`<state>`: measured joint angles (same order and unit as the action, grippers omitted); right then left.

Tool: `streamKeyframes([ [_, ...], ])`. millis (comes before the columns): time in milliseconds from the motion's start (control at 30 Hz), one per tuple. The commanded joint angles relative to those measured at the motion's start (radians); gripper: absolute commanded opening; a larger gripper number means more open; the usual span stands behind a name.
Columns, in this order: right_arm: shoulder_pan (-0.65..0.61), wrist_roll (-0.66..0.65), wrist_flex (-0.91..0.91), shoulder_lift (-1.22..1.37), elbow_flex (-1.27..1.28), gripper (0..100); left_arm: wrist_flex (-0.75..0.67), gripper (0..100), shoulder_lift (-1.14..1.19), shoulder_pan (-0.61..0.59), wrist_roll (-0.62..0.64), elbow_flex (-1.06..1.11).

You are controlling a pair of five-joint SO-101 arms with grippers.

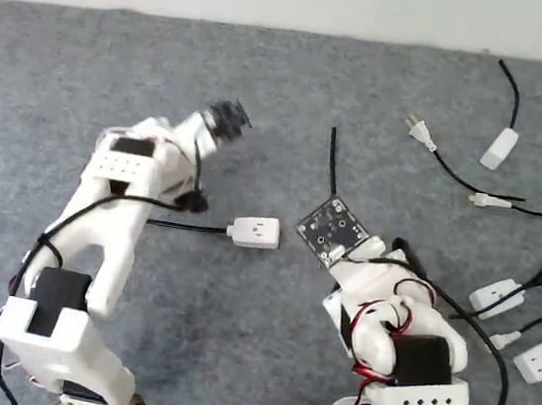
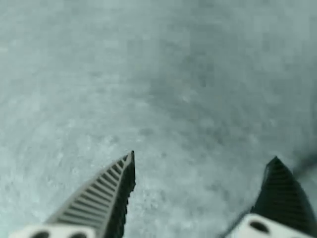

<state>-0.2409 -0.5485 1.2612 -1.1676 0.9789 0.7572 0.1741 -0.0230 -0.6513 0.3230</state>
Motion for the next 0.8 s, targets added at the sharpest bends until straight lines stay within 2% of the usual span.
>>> streamKeyframes([
  [0,-0.028,0.21,-0.11,-0.005,0.026,30.8,-0.023,40,-0.006,-0.005,0.267,-0.087],
  [200,0.013,0.514,-0.529,-0.005,0.276,30.7,-0.026,40,-0.006,-0.04,0.568,-0.122],
  [333,0.01,0.555,-0.679,-0.007,0.419,30.7,-0.066,40,0.002,-0.061,0.634,-0.117],
  [433,0.01,0.577,-0.645,-0.007,0.442,30.7,-0.123,40,0.005,-0.072,0.646,-0.087],
  [533,0.008,0.608,-0.513,-0.007,0.399,30.8,-0.198,40,-0.005,-0.071,0.649,-0.035],
  [667,-0.025,0.612,-0.352,-0.007,0.278,30.9,-0.21,40,-0.006,-0.071,0.649,-0.031],
  [767,-0.068,0.605,-0.348,-0.005,0.255,30.9,-0.21,40,-0.003,-0.074,0.649,-0.031],
])
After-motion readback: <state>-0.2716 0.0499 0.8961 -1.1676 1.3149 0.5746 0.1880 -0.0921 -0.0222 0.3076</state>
